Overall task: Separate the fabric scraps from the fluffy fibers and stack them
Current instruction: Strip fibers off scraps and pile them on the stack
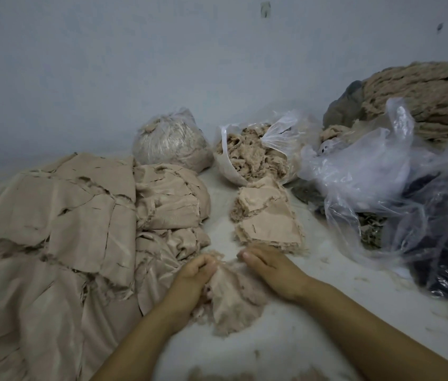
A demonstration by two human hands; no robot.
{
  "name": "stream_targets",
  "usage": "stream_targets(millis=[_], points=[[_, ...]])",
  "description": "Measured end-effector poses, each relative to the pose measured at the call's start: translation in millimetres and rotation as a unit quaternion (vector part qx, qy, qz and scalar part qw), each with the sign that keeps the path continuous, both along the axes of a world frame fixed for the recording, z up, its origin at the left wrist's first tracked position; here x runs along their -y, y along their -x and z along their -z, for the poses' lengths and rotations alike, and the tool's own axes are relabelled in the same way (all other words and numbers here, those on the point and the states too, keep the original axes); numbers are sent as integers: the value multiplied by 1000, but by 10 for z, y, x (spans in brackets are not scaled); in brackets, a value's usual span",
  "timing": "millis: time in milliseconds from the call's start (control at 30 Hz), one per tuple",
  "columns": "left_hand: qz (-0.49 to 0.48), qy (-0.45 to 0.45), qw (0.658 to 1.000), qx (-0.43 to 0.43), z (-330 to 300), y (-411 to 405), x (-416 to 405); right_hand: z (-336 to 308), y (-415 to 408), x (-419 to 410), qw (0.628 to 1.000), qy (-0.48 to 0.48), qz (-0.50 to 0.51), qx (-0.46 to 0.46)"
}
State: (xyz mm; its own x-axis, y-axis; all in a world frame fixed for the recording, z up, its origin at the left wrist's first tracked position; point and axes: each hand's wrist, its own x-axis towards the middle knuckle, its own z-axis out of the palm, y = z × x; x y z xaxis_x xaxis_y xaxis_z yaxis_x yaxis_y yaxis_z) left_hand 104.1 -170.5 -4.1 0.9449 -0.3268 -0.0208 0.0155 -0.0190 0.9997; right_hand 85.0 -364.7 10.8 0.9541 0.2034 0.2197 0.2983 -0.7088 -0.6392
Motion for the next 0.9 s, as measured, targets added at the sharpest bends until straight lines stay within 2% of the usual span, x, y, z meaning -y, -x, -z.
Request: stream_targets(millis=[67, 133, 167, 267, 333, 433, 500, 600, 667, 733, 800, 900], points=[[-19, 85, 995, -49, 10, -27, -34, -30, 66, 81, 991, -50, -26, -120], [-36, 144, 985, -86, 9, -52, -66, -98, 115, 170, 956, -110, -60, -266], [-42, 154, 982, -97, 4, -60, -67, -139, 107, 200, 949, -129, -43, -286], [-37, 139, 985, -94, -13, -55, -23, -198, 24, 139, 953, -200, 54, -221], [-23, 127, 988, -83, -52, -34, 25, -146, -6, -27, 949, -238, 24, -203], [-36, 67, 997, 1, -108, -12, 81, -3, -18, -251, 942, -266, -51, -197], [-51, 56, 997, 32, -120, 7, 87, 81, -54, -324, 926, -333, -27, -177], [-39, 35, 999, 8, -43, 41, 95, 118, -68, -369, 896, -422, 39, -132], [-52, 29, 998, 13, -2, 56, 112, 129, -35, -398, 876, -462, 43, -130], [-76, 27, 996, 28, 1, 60, 126, 173, -3, -423, 883, -441, 30, -158], [-94, 21, 995, 33, 1, 39, 133, 209, 19, -449, 911, -380, 22, -157], [-136, 34, 990, 21, 13, -18, 107, 222, -54, -393, 914, -374, 150, -56]])
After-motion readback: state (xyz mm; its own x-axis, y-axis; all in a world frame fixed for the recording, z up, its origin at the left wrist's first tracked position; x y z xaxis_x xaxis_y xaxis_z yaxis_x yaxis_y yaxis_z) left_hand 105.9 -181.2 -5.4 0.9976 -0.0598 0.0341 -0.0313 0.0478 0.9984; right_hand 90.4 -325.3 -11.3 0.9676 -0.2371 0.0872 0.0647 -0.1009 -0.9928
